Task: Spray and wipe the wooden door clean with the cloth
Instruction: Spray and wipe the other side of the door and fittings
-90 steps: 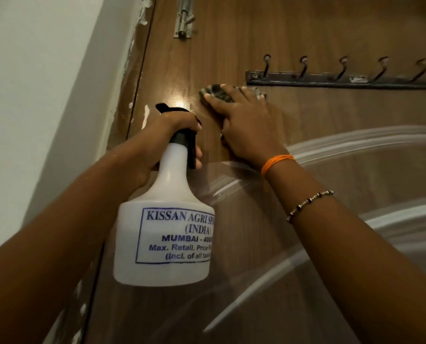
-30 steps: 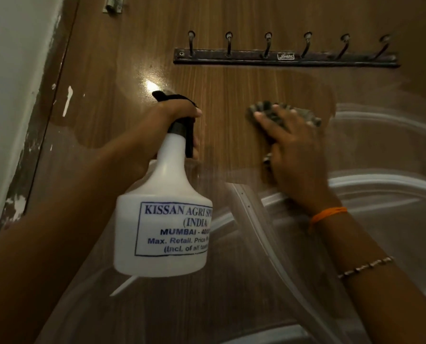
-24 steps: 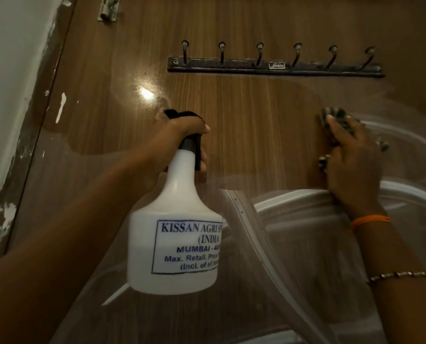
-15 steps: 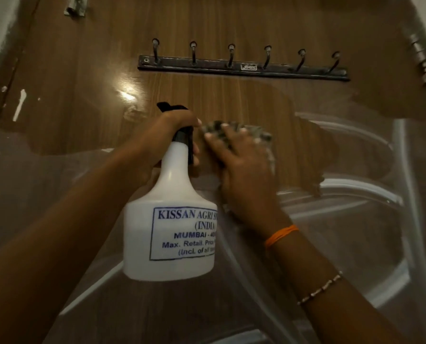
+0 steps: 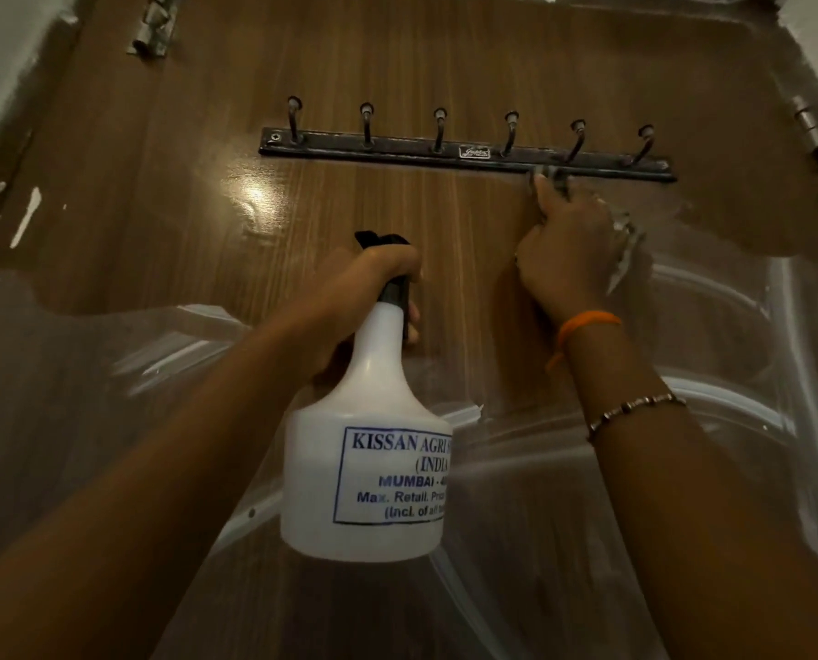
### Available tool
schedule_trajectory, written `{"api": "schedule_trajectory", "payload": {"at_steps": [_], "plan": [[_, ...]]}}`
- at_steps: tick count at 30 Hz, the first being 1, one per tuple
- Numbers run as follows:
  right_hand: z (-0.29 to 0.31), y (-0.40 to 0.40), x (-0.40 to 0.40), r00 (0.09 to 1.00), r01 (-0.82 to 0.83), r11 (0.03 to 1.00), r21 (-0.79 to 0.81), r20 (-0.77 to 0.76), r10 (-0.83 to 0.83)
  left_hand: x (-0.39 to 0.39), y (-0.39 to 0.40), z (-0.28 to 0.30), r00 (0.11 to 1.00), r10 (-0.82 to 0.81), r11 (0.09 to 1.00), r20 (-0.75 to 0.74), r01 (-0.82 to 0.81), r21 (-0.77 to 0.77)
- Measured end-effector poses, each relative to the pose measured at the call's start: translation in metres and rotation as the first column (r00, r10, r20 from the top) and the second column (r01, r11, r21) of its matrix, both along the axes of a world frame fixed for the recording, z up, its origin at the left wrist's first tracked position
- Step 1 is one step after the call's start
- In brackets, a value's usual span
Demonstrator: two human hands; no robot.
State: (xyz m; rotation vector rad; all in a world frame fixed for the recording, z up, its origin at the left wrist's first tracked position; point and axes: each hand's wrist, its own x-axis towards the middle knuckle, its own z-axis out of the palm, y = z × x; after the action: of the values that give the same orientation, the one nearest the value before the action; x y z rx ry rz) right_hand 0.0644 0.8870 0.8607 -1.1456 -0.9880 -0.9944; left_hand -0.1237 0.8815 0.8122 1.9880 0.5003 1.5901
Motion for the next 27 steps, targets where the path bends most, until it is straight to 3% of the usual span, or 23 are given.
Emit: {"api": "schedule_trajectory", "payload": {"at_steps": [5, 9, 13, 16, 21, 27], "plan": [[0.014, 0.006, -0.041, 0.966, 0.079, 0.997, 0.008, 0.248, -0.078, -0.007, 0.004, 0.000, 0.999, -0.046, 0.999, 0.025, 0.046, 0.024], [0.020, 0.015, -0.071, 0.794, 0.010, 0.999, -0.048, 0.608, 0.021, -0.011, 0.002, -0.002, 0.994, -0.086, 0.996, 0.068, 0.084, 0.036], [0.044, 0.007, -0.083, 0.682, 0.059, 0.988, -0.141, 0.728, 0.063, -0.016, 0.002, -0.002, 0.984, -0.132, 0.991, 0.119, 0.134, -0.008], [0.043, -0.001, -0.065, 0.677, 0.077, 0.981, -0.177, 0.732, 0.079, -0.014, 0.003, 0.000, 0.988, -0.115, 0.993, 0.102, 0.116, -0.002], [0.025, -0.005, -0.006, 0.813, 0.083, 0.994, -0.068, 0.581, -0.028, 0.011, -0.007, 0.002, 0.996, -0.079, 0.995, 0.052, 0.076, 0.063], [0.011, -0.012, 0.079, 0.917, 0.137, 0.990, -0.034, 0.382, -0.114, 0.058, -0.020, 0.002, 0.990, -0.137, 0.989, -0.023, 0.138, 0.053]]}}
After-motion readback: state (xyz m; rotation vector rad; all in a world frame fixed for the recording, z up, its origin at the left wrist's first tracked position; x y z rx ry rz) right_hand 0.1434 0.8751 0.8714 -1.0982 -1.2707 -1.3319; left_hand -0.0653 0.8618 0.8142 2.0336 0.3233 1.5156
